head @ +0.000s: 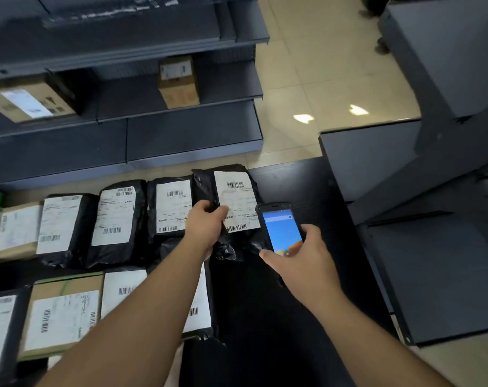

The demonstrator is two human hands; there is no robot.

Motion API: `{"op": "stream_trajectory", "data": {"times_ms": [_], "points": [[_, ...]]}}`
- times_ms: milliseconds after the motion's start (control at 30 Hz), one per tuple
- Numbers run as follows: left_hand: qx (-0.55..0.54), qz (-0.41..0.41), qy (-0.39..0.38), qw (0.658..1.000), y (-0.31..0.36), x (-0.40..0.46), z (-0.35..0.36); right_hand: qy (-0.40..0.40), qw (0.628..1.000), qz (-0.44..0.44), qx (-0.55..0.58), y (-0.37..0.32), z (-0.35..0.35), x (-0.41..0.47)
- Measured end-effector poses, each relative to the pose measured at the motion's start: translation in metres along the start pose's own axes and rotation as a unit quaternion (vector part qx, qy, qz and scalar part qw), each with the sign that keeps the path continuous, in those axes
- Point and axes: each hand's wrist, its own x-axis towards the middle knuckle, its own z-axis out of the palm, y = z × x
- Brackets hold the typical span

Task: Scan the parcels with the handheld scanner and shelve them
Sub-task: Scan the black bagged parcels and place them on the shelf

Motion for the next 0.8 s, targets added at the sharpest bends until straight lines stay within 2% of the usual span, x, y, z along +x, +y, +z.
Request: {"op": "stream_trajectory", "data": {"times_ms": [333,667,800], "points": [[-0.081,0.078,0.013,0.994,0.013,-0.090,-0.056,0.000,0.998,-0.058,0.006,-0.021,-0.043,-0.090],[-0.129,0.141,0.069,0.979,0.026,-0.189,-0.084,-0.080,0.988,-0.133,0.009,-0.029,-0.095,-0.156],[-0.145,0.147,0.095,0.974,0.020,-0.220,-0.080,-0.083,0.984,-0.158,0.004,-0.028,-0.115,-0.171]]}}
